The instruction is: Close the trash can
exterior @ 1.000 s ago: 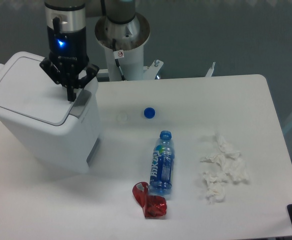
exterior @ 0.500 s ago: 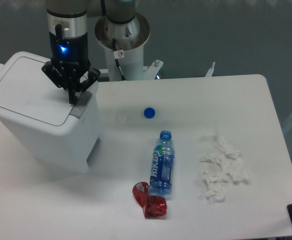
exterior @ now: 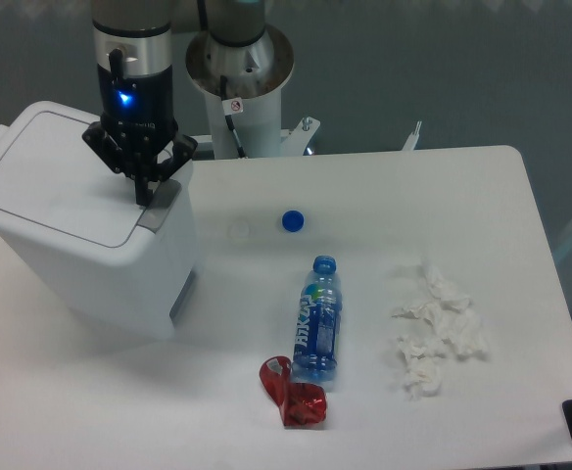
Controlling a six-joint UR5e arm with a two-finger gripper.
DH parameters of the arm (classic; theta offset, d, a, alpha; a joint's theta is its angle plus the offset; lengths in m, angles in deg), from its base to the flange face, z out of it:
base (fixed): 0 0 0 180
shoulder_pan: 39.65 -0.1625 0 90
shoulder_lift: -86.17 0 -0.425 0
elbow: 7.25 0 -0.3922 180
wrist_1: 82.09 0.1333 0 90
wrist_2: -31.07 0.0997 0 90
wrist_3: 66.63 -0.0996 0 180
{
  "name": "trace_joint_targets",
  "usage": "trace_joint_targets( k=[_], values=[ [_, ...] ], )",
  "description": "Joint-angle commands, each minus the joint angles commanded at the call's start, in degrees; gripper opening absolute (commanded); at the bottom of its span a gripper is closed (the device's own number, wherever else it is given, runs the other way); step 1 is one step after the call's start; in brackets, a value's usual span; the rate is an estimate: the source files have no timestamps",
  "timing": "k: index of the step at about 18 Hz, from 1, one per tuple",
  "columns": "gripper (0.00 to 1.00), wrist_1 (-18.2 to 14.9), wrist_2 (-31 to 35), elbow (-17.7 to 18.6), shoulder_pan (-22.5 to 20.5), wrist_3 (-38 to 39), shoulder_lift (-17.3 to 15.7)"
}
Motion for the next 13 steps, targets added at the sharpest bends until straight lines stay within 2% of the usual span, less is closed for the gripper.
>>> trace_joint_targets(
  k=[3, 8, 10, 11, 12, 13],
  values=[
    [0.3, 0.35, -0.09, -0.35, 0.0, 0.09, -0.18],
    [0.5, 0.35, -0.62, -0.79, -0.09, 0.09, -0.62],
    [0.68, 0.35, -0.53, -0.97, -0.44, 0.0, -0.62],
    [0.89, 0.44, -0.44, -1.06, -1.48, 0.0, -0.62],
    [1.0, 0.53, -0.35, -1.32, -2.71, 0.0, -0.53],
    [1.0, 0.62, -0.18, -1.32, -3.86, 0.0, -0.35]
  ],
)
